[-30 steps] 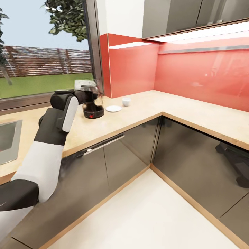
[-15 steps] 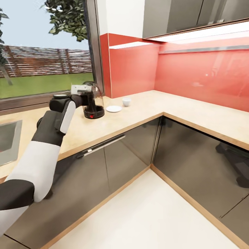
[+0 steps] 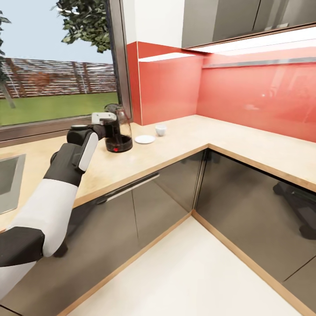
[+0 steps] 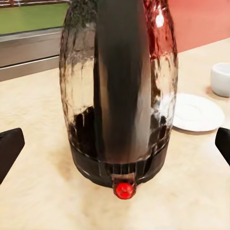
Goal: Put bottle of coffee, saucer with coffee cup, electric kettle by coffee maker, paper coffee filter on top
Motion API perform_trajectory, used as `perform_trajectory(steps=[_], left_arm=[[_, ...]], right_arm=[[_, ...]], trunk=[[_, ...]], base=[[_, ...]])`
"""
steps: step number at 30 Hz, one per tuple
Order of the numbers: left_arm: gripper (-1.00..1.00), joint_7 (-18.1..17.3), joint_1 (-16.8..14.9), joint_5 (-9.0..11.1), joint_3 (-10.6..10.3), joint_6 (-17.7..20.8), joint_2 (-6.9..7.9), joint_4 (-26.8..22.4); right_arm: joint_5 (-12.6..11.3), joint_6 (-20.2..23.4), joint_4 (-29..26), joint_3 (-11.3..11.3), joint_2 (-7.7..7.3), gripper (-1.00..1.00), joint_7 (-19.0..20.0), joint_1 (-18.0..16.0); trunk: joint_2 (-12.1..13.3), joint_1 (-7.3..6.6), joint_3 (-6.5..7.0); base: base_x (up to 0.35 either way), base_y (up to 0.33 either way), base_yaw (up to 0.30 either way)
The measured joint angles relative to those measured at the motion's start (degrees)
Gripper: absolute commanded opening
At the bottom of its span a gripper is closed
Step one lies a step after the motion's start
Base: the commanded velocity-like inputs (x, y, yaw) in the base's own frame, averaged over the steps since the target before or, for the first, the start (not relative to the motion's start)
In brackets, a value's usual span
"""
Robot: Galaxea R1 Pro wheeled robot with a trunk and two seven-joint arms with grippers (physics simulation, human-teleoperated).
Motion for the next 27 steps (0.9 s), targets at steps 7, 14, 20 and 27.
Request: perform_trajectory(steps=[7, 14, 20, 27], left_arm=[[1.0, 0.0, 0.0, 0.0, 0.0, 0.0, -0.01, -0.1], [1.0, 0.0, 0.0, 0.0, 0.0, 0.0, -0.09, -0.4], [1.0, 0.0, 0.0, 0.0, 0.0, 0.0, -0.09, -0.6], [1.0, 0.0, 0.0, 0.0, 0.0, 0.0, -0.07, -0.7]], right_arm=[[0.0, 0.0, 0.0, 0.0, -0.05, 1.0, 0.0, 0.0], [0.0, 0.0, 0.0, 0.0, -0.05, 1.0, 0.0, 0.0], [0.0, 0.0, 0.0, 0.0, -0.06, 1.0, 0.0, 0.0], [0.0, 0.0, 0.0, 0.0, -0.04, 1.0, 0.0, 0.0]], trunk=[[0.0, 0.01, 0.0], [0.0, 0.01, 0.0], [0.0, 0.0, 0.0], [0.0, 0.0, 0.0]], base=[[0.032, -0.021, 0.0], [0.095, -0.06, 0.0], [0.066, -0.009, 0.0], [0.088, 0.022, 0.0]])
